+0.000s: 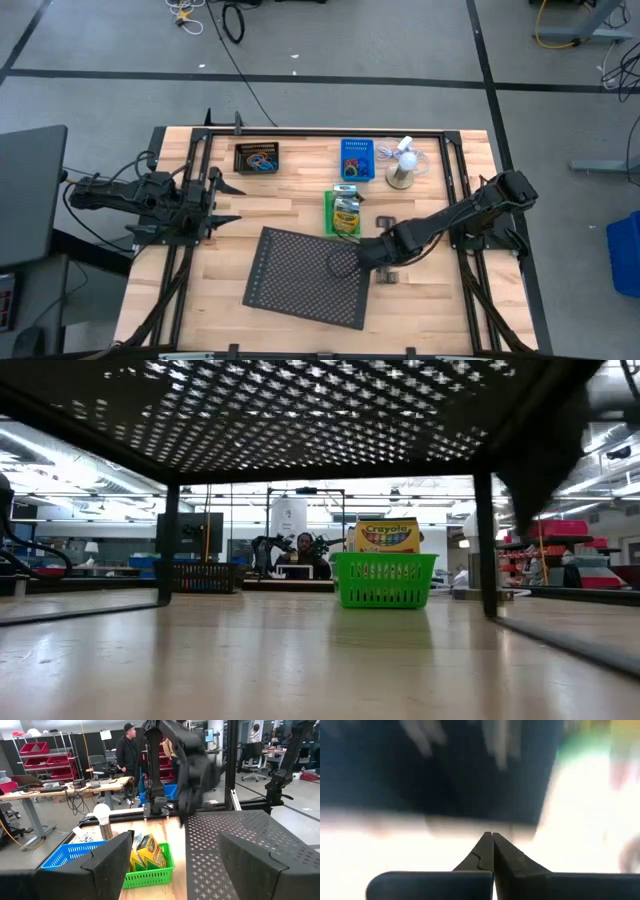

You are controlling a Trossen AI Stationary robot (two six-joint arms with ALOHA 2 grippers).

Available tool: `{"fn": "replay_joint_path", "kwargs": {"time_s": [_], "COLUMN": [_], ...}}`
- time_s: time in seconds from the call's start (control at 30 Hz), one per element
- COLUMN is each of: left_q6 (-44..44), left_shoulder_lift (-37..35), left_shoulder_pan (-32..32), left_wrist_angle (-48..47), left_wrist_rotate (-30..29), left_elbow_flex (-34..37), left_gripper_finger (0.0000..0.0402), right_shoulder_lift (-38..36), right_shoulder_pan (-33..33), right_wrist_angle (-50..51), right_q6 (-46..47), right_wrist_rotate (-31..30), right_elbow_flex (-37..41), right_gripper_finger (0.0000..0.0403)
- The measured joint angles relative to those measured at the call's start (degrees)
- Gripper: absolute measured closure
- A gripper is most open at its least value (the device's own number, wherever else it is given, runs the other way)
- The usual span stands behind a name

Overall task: Pick & Place Office Desk Supplies
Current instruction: Move the shelf to the center of the table, then put the blue bin with the spring keychains on the shelf

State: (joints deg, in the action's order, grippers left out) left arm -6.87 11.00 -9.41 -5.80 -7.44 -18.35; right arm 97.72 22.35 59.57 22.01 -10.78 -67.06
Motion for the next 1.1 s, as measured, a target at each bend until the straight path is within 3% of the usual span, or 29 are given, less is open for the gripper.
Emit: {"fn": "replay_joint_path", "kwargs": {"time_s": [0.27, 0.53, 0.93, 1.1], "left_q6": [0.0, 0.0, 0.3, 1.5], "left_shoulder_lift": [0.0, 0.0, 0.0, 1.1], "left_shoulder_pan": [0.0, 0.0, 0.0, 0.1], "left_wrist_angle": [0.2, 0.4, -0.1, -1.1], "left_wrist_rotate": [0.0, 0.0, -0.1, -4.6], "left_elbow_flex": [0.0, 0.0, 0.0, 0.0], "left_gripper_finger": [0.0099, 0.0099, 0.0099, 0.0099], "right_shoulder_lift": [0.2, -3.5, -14.5, -17.6], "right_shoulder_pan": [1.7, 3.3, 6.5, 4.2], "right_wrist_angle": [15.7, 13.9, 7.0, 7.0], "right_q6": [1.8, 7.1, 9.2, 6.1], "right_wrist_rotate": [-3.9, -13.8, -23.3, -28.5], "right_elbow_flex": [0.6, 0.2, 0.1, 0.0], "right_gripper_finger": [0.0400, 0.0401, 0.0402, 0.0389]}}
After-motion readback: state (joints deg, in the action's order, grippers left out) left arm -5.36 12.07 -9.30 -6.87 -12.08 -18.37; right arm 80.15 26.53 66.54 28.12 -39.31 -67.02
